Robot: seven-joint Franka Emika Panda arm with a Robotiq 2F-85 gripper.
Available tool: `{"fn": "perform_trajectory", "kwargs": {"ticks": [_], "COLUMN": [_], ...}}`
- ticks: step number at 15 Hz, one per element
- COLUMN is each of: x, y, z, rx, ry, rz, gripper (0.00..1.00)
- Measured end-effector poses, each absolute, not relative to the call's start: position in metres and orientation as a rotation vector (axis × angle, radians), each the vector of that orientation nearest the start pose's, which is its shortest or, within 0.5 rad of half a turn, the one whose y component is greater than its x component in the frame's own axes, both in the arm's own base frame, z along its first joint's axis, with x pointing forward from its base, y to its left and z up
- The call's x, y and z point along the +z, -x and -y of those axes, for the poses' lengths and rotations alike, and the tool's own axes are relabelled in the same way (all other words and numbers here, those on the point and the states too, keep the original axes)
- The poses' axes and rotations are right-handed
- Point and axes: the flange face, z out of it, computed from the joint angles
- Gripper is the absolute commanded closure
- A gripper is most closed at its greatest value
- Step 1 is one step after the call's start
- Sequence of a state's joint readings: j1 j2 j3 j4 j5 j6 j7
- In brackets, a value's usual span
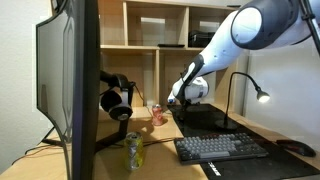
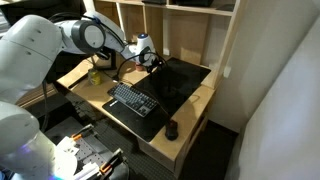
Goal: Turn off the desk lamp
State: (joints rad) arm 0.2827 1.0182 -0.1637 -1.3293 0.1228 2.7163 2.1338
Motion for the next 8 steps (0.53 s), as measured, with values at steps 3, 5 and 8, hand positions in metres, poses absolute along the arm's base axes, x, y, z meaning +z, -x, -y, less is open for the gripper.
{"fn": "perform_trajectory", "kwargs": {"ticks": [3,5,8], "x": [0.146,0.148,0.148], "y": [-0.769,-0.778,-0.789], "z": [-0.121,-0.120,-0.112], "rx": [-0.311,-0.292,-0.254], "ry": [1.426,1.381,1.321], "rz": [-2.360,-2.348,-2.348], "gripper": [0.00,0.00,0.00]}}
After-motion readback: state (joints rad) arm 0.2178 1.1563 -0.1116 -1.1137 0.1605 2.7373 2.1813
